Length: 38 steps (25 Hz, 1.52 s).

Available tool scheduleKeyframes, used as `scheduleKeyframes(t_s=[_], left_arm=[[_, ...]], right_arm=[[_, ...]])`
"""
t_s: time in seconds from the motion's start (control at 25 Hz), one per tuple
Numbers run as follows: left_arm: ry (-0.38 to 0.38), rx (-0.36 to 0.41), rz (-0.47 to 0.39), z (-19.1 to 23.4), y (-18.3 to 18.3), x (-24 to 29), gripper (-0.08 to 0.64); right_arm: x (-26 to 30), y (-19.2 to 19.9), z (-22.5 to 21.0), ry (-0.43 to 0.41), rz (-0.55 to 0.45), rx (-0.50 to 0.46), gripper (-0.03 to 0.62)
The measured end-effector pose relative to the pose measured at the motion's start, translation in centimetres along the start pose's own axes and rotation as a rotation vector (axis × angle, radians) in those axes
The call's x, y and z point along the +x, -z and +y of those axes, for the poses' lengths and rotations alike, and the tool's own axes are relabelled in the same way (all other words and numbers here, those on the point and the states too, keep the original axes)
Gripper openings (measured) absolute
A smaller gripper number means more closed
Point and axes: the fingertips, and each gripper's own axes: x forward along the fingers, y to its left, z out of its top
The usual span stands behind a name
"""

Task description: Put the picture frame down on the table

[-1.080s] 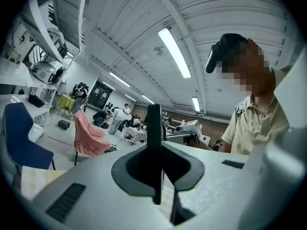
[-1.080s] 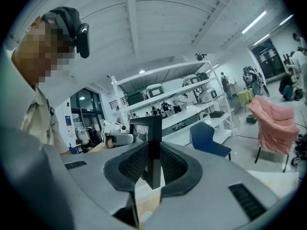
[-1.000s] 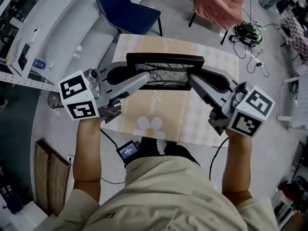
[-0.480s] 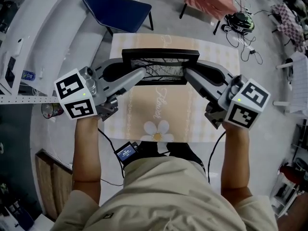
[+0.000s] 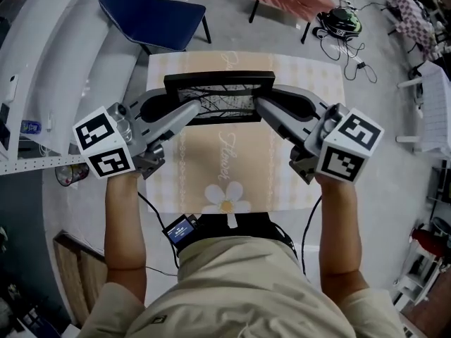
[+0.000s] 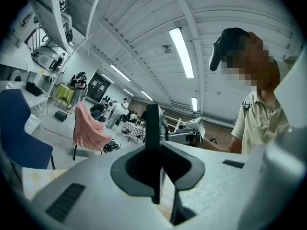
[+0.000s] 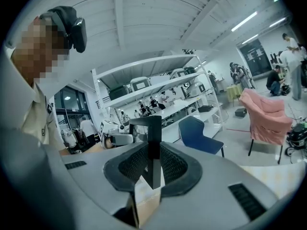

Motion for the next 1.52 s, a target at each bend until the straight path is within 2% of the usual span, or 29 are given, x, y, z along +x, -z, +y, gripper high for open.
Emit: scheduleKeyframes(t_s=[0.12,0.2,0.44,0.8,1.4,1.52], left_arm=[[-0.033,0.002,0.017,-3.5,-0.7,0.4,0.054],[-0.055,0.011,0.025,-3.8,-0.9,0.6,0.055],[-0.094,0.013,0.036,2.7,1.5,1.8,0.06],[-0.166,0.012,0.082,2.2,0.8,1.7,0.069],[-0.284,-0.016,0.166,5.5,5.3,2.0,0.094],[-0.304,-0.042,0.189,7.9,5.8,2.0,0.1]], right_arm=[[-2.8,-0.6,2.0,-0.024,-0.011,0.009,0.069],[-3.0,-0.8,2.0,-0.033,-0.02,0.011,0.069],[1.0,1.6,-3.6,-0.04,-0.014,0.025,0.069],[0.7,1.2,-3.3,-0.05,-0.008,0.067,0.069],[2.6,5.6,-6.0,-0.029,0.039,0.116,0.069],[4.1,6.1,-7.7,-0.018,0.07,0.133,0.069]])
